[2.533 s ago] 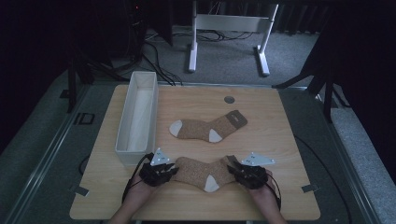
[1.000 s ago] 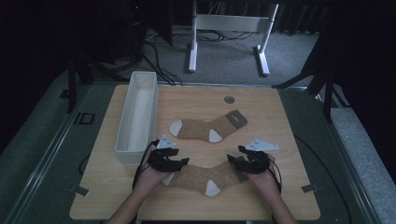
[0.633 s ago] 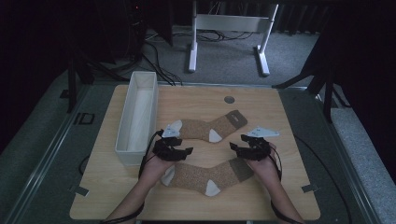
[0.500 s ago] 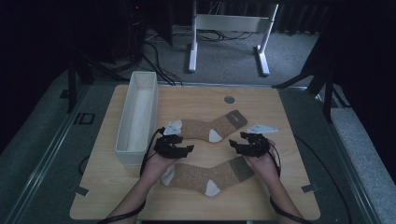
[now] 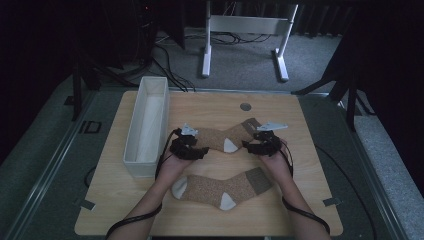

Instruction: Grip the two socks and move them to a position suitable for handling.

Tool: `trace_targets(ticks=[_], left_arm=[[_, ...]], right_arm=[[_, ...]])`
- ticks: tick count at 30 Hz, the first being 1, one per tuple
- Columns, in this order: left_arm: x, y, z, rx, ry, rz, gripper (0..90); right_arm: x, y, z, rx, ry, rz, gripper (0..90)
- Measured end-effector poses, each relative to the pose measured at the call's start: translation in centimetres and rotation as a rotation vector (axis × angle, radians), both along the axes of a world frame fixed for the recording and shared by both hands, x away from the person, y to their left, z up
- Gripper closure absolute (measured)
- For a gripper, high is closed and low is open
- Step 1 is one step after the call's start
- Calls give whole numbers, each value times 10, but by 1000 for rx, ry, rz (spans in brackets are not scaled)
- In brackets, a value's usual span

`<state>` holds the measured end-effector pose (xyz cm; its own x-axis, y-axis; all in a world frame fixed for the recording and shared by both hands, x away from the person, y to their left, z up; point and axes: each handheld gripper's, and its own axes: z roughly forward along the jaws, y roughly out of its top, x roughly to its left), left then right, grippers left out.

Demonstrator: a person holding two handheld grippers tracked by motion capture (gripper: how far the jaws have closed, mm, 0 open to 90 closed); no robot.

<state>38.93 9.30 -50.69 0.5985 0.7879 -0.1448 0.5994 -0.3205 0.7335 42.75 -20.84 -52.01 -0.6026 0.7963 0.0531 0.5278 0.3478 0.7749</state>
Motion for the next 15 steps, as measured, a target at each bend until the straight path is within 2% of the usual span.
trace_targets(ticks=[3, 5, 8, 15], left_arm=[[8, -3, -4, 23, 5, 13, 401], [13, -4, -7, 24, 13, 26, 400], [20, -6, -11, 20, 28, 42, 400], [33, -11, -19, 62, 40, 62, 399]], right_arm=[[9, 1, -4, 9, 12, -15, 359], [16, 1, -7, 12, 21, -19, 359], [24, 2, -12, 3, 36, -28, 359], [41, 2, -21, -25, 67, -57, 329]])
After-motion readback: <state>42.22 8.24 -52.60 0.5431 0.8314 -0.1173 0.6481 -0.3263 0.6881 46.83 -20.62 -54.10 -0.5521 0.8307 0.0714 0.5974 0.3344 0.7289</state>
